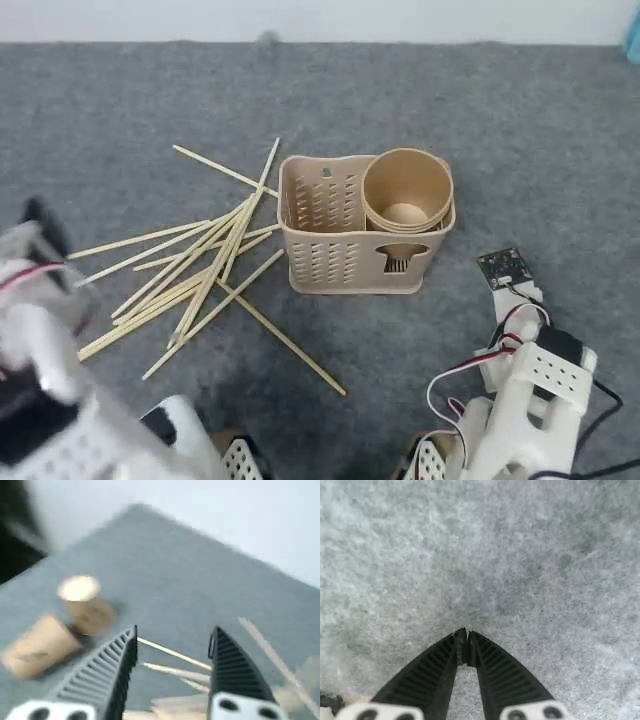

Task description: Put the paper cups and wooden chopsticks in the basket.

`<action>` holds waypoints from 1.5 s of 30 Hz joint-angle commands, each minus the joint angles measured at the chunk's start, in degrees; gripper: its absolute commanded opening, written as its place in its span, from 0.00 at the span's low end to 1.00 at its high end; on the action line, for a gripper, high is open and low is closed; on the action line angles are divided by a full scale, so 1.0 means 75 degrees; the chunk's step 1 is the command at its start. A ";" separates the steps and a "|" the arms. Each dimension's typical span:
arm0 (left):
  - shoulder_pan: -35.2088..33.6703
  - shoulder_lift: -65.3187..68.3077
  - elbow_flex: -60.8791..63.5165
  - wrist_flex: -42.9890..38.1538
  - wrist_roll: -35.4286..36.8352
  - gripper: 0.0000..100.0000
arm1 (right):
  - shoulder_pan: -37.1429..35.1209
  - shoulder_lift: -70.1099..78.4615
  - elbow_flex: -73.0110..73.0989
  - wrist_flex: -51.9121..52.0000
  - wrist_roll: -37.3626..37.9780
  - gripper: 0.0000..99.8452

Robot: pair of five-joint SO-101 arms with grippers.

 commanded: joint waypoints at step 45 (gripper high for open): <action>-0.2614 1.0831 -0.5046 -0.1325 -0.2333 0.12 | 0.0100 -0.0217 -0.0047 -0.0006 0.0012 0.01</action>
